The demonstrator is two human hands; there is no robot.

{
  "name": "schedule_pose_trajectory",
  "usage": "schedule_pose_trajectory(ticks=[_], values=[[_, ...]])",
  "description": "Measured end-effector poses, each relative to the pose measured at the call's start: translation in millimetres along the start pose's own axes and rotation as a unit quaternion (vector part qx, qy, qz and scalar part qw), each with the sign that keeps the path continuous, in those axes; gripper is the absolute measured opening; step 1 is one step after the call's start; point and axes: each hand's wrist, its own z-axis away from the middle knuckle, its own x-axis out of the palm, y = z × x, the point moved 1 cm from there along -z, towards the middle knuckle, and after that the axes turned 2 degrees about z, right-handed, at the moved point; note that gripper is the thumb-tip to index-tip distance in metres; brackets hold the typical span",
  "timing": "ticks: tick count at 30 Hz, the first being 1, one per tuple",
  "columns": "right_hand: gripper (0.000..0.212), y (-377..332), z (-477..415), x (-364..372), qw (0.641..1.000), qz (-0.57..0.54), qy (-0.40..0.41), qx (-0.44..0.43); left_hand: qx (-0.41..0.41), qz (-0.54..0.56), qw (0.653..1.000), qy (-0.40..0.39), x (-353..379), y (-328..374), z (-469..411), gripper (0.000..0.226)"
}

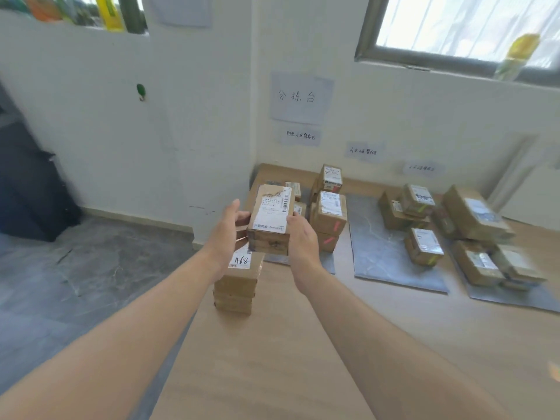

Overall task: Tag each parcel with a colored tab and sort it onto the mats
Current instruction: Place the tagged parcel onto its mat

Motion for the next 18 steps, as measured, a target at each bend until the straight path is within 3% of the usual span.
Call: schedule_pose_trajectory(ticks=[8, 13, 16, 18], values=[[0.037, -31.0, 20.9, -90.0, 0.999, -0.015, -0.002, -0.041, 0.044, -0.003, 0.999, -0.021, 84.2, 25.7, 44.2, 0.058], [0.025, -42.5, 36.5, -161.5, 0.998, -0.022, 0.021, -0.062, 0.059, 0.003, 0.998, -0.004, 145.1, 29.4, 66.1, 0.057], [0.043, -40.5, 41.2, -199.4, 0.997, -0.013, 0.038, -0.072, 0.049, 0.009, 0.999, -0.016, 179.6, 26.1, 79.7, 0.062], [0.040, -41.3, 47.2, -223.1, 0.996, -0.013, 0.046, -0.078, 0.049, 0.009, 0.998, -0.024, 201.6, 23.5, 89.7, 0.065]])
